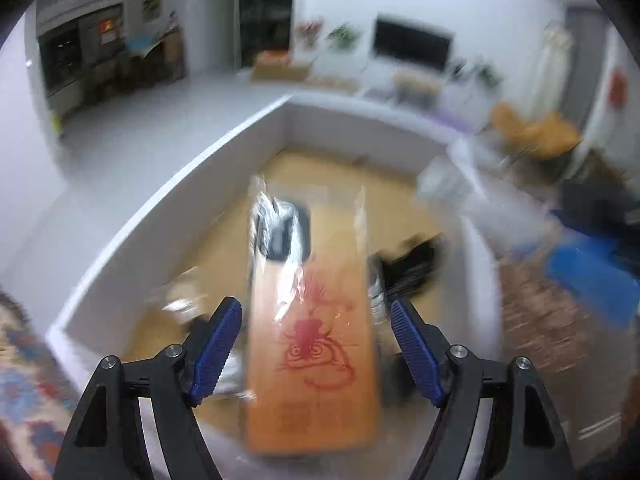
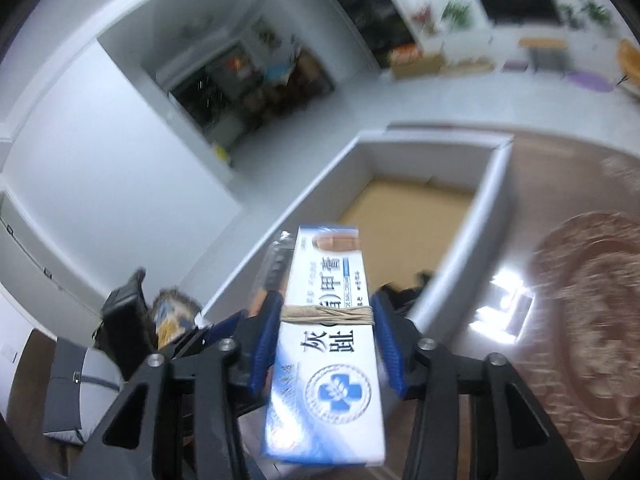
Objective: Organize objects
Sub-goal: 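Open both tools over the white bin to drop the phone case and box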
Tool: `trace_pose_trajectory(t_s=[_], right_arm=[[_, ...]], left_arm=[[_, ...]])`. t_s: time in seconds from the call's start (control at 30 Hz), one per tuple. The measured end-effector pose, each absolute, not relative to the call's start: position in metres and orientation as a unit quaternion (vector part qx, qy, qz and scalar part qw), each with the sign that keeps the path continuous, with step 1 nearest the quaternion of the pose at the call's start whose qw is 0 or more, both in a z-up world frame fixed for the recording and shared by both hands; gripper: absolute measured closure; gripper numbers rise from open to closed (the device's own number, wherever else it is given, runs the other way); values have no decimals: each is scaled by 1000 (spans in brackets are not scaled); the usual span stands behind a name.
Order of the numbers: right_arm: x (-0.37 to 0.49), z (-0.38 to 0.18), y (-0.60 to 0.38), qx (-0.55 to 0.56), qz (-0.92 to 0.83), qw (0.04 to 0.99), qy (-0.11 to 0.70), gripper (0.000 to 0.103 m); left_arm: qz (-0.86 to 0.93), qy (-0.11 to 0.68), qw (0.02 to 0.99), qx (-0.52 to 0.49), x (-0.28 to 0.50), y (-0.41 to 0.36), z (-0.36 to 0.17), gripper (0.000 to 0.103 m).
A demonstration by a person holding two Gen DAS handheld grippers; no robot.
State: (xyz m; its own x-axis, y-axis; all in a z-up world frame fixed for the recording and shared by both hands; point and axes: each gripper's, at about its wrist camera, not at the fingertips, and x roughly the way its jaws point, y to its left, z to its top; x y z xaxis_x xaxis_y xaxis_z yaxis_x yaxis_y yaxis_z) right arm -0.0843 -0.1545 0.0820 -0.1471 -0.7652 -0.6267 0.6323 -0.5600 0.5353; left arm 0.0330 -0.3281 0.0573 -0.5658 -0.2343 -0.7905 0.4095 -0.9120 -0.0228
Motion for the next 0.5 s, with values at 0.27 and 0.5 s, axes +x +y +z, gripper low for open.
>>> trace_pose_trajectory(t_s=[0.27, 0.5], right_arm=[[-61, 31, -86, 407, -834, 369, 40, 7], [-65, -64, 109, 455, -875, 141, 90, 4]], left_arm=[[-890, 125, 180, 399, 66, -307, 52, 21], [-922, 107, 7, 371, 57, -189, 76, 17]])
